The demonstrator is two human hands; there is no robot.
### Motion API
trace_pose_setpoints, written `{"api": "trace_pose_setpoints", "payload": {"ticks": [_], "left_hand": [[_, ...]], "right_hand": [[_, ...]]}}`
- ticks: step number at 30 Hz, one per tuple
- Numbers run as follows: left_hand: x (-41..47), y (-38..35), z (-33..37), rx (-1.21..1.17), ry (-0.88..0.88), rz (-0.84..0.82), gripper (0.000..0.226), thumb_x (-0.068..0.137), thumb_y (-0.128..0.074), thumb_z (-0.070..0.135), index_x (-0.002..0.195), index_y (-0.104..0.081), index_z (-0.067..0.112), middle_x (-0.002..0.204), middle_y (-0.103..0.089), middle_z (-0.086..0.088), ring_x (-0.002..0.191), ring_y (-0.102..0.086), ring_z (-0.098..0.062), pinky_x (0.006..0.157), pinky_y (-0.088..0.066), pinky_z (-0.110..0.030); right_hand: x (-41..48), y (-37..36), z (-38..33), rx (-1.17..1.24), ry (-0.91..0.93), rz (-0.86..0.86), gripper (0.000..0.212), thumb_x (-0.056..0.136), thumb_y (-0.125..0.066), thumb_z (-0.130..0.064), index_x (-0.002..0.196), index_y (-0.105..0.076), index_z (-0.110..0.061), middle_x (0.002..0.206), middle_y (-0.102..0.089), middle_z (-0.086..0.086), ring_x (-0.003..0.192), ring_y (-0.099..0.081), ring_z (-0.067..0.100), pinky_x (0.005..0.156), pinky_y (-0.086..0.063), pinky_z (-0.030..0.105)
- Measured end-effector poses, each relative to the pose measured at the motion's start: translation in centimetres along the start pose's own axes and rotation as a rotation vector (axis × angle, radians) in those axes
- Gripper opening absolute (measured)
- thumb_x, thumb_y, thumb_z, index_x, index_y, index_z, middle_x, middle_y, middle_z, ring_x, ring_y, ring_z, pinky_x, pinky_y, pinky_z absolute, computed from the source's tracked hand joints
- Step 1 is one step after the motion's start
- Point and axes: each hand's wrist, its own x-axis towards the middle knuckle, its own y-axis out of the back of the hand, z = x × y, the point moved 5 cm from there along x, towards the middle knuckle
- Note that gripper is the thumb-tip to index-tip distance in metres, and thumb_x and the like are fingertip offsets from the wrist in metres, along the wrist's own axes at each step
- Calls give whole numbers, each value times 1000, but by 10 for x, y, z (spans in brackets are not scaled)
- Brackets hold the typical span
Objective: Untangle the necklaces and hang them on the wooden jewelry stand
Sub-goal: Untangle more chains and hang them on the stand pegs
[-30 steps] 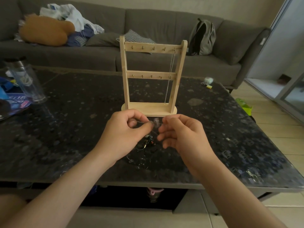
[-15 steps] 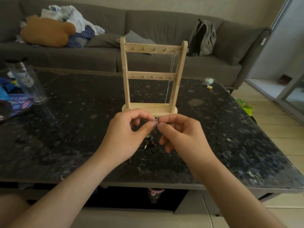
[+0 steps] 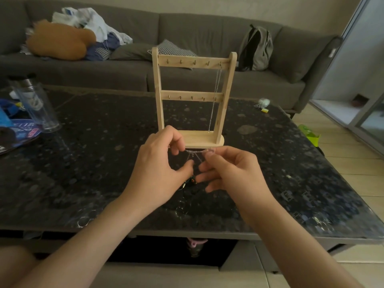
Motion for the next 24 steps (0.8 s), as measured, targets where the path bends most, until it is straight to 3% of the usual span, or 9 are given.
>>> {"api": "trace_pose_setpoints", "payload": {"ticks": [3,6,10,14,17,19,21,24], "left_hand": [[-1,0,1,23,-15,6,35,80,-87,13,83,-53,23,82,-50,18,84,-51,1,77,-36,-5],[0,-1,-1,9,-18,27,24,80,-89,22,77,-64,23,86,-56,20,85,-57,1,80,-38,-6],[-1,-3,-6,-22,0,48,14,81,-86,38,85,-83,25,95,-69,16,94,-67,-6,84,-49,-21],[0,-4,-8,-89,62,57,17,86,-78,37,95,-87,26,104,-73,16,99,-67,-2,80,-45,-6],[1,-7,-13,-250,165,31,12,90,-79,32,98,-87,30,103,-77,19,96,-68,-2,75,-50,-14],[2,-10,-18,-377,259,8,9,92,-80,29,98,-87,31,102,-79,20,93,-70,-6,83,-58,-28],[2,-12,-21,-480,348,-22,10,95,-80,28,101,-87,30,104,-81,20,105,-72,-8,99,-59,-38],[2,-16,-24,-589,433,-65,12,97,-79,28,106,-87,29,109,-82,18,119,-70,-6,113,-51,-39]], "right_hand": [[2,-1,0,83,-35,2,14,108,-62,-15,108,-70,-4,85,-78,15,74,-78,30,55,-60,33],[3,0,0,140,-31,2,14,107,-62,-12,106,-71,-1,86,-77,16,73,-76,29,55,-58,31],[3,-1,1,164,-19,-14,14,105,-61,-7,99,-71,1,85,-76,17,71,-72,29,54,-55,30],[3,-2,1,134,-9,-23,13,103,-61,-3,96,-71,3,86,-76,18,71,-72,29,55,-57,31],[2,-3,0,37,60,-24,12,101,-66,-3,94,-72,4,87,-78,18,72,-75,29,56,-57,31],[1,-3,-1,-63,129,-24,11,99,-69,-4,92,-76,0,85,-79,15,74,-77,33,58,-58,32],[0,-4,-2,-165,194,-30,11,99,-72,-8,91,-80,-7,82,-80,11,77,-78,35,59,-60,32],[-1,-6,-4,-252,266,-41,12,98,-73,-10,93,-83,-14,81,-80,5,75,-79,26,59,-61,31]]}}
